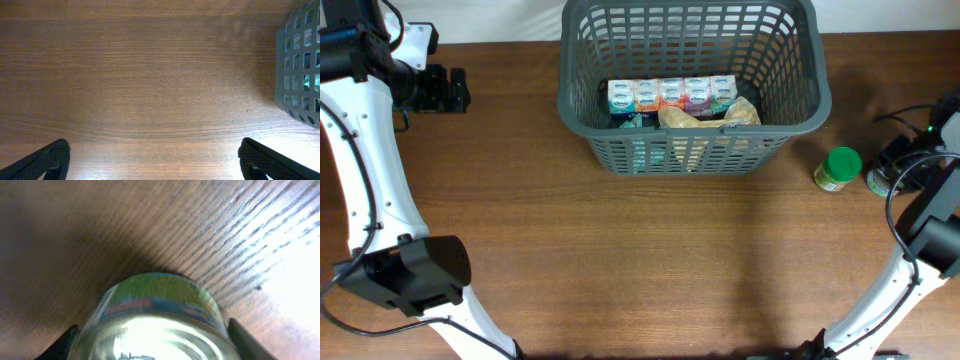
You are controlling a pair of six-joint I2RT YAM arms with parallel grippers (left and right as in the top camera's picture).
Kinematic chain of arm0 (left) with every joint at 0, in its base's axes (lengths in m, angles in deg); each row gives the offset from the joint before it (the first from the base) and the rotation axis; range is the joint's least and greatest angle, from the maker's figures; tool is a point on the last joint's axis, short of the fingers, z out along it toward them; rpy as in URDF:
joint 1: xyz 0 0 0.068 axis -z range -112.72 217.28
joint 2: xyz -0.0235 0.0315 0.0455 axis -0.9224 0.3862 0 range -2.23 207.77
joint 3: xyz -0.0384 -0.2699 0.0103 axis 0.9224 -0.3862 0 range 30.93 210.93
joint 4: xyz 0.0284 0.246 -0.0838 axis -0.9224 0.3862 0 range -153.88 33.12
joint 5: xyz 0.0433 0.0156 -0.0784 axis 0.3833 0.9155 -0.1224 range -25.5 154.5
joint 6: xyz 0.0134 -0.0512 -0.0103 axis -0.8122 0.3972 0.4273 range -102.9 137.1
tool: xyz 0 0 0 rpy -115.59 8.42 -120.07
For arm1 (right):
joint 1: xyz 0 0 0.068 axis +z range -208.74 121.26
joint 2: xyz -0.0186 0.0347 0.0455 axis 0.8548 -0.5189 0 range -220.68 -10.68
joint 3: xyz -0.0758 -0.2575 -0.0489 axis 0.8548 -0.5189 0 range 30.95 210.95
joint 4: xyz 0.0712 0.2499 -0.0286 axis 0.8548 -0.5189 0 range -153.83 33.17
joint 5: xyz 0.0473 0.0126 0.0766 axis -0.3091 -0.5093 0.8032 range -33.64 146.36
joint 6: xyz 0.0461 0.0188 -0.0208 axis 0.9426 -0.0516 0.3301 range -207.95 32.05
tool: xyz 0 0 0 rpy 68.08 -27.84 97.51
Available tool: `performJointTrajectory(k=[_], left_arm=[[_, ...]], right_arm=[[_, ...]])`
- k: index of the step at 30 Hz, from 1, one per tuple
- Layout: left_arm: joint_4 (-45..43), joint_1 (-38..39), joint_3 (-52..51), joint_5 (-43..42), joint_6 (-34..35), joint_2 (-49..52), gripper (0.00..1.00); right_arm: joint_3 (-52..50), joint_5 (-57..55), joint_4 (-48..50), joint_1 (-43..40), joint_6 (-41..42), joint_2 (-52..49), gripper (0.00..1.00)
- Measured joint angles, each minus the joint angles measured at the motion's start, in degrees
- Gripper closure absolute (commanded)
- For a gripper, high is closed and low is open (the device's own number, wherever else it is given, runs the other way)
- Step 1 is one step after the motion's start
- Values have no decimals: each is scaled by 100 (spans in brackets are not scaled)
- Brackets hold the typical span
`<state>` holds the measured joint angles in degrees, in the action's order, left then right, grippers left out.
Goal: Pack container
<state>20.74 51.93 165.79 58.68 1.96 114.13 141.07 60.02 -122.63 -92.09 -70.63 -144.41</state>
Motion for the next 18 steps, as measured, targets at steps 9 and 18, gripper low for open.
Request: performJointTrajectory(k=[9,18], left_arm=[[0,0,0,-7,0,0,1],[0,0,-2,-2,0,0,1]], right_arm=[[-87,-114,63,-15,4,-162,63],[-90,-63,52,17,-20,-166,41]])
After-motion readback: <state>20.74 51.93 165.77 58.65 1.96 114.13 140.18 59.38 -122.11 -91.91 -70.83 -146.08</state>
